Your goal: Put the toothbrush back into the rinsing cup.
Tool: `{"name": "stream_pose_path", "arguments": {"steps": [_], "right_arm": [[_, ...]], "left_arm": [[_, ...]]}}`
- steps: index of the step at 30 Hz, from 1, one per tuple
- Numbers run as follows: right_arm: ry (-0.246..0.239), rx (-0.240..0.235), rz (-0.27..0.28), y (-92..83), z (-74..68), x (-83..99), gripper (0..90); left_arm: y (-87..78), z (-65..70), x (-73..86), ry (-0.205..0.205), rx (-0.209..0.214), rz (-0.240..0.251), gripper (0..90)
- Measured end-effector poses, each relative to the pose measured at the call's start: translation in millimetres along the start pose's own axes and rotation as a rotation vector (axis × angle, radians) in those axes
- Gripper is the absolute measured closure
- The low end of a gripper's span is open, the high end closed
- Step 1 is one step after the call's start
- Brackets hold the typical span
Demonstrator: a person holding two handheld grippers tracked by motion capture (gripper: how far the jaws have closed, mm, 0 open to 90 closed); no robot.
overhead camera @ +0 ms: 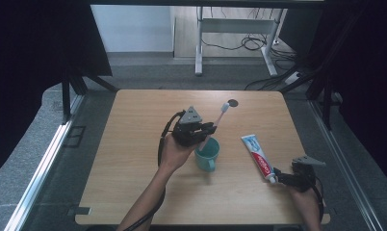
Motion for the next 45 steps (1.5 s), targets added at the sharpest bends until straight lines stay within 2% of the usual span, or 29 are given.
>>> {"name": "stream_pose_path", "arguments": {"steps": [16, 45], "right_arm": [[0.0, -0.001, 0.0, 0.1, -0.1, -0.1, 16.8], [0.0, -0.001, 0.001, 0.2, -0.2, -0.2, 16.9]], "left_arm": [[10.8, -2.7, 11.3, -0.005, 0.002, -0.006, 78.9], [18.1, -8.8, 42.1, -0.055, 0.0, -0.029, 78.9]]}}
Point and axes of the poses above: each handheld gripper's, and its own axes: y roughly forward along the jaws, x roughly out of its underside, z roughly to its right, the point moved 3 cm from there along y, roughly forward along the jaws, and after that the axes turned 11 degrees about x, right-handed, at the moved point
